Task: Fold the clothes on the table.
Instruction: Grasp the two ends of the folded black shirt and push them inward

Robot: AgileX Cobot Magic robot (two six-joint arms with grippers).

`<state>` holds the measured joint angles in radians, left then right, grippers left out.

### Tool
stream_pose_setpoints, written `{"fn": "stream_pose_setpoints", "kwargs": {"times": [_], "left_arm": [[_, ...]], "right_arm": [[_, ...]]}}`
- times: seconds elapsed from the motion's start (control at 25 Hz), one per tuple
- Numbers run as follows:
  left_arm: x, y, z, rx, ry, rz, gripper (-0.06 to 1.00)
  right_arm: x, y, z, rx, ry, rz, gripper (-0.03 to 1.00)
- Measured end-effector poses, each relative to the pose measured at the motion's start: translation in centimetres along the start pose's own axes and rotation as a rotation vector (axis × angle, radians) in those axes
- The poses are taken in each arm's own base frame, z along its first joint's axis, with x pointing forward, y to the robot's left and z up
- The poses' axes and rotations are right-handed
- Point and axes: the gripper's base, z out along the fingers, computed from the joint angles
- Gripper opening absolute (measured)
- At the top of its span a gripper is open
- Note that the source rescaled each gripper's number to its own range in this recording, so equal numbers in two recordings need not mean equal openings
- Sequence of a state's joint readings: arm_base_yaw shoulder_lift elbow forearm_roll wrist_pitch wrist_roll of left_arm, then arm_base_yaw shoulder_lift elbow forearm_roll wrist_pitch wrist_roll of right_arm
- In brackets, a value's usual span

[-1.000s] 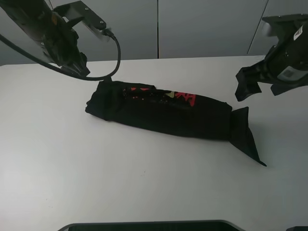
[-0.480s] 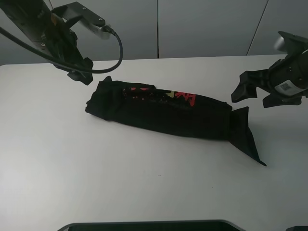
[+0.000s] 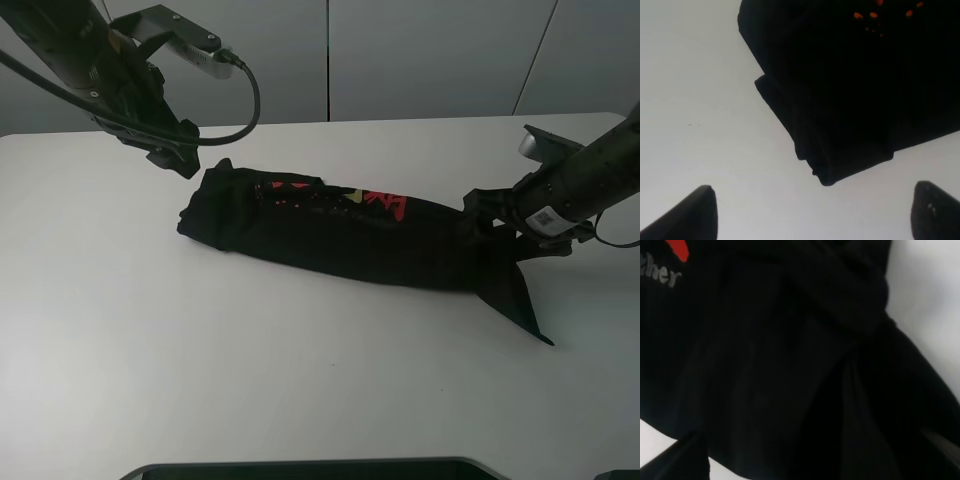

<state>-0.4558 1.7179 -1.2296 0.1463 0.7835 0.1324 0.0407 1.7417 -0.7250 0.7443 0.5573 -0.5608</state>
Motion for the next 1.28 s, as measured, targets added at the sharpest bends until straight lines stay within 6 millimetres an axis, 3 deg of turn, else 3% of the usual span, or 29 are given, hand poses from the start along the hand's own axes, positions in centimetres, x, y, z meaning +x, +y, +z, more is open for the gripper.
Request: {"fn": "stream_pose_setpoints", "kwargs": {"times": [0.4,0.88,0.96,1.04,1.28], "left_arm": [[-0.1,0.0,0.0,-0.001,-0.008,0.0,1.0],[-0.2,0.0,0.0,-0.003,-0.022,0.0,1.0],[-0.3,0.0,0.0,-0.004,-0.031,0.002,1.0],[-0.4,0.1,0.0,-0.006,-0.043,0.002,1.0],[-0.6,0.1,0.0,-0.009,-0.065,0.002,1.0]], "right_arm": [[-0.2,0.1,0.5,-0.031,-0.01,0.01,0.87],[0.2,-0.3,3.6,-0.122,0.08,0.071,0.87],[0.2,-0.2,4.0,-0.15,0.093,0.082,0.83],[0.4,-0.1,4.3,-0.174,0.109,0.084,0.72],[0.8,-0.2,5.1,-0.198,0.15,0.072,0.34]]}}
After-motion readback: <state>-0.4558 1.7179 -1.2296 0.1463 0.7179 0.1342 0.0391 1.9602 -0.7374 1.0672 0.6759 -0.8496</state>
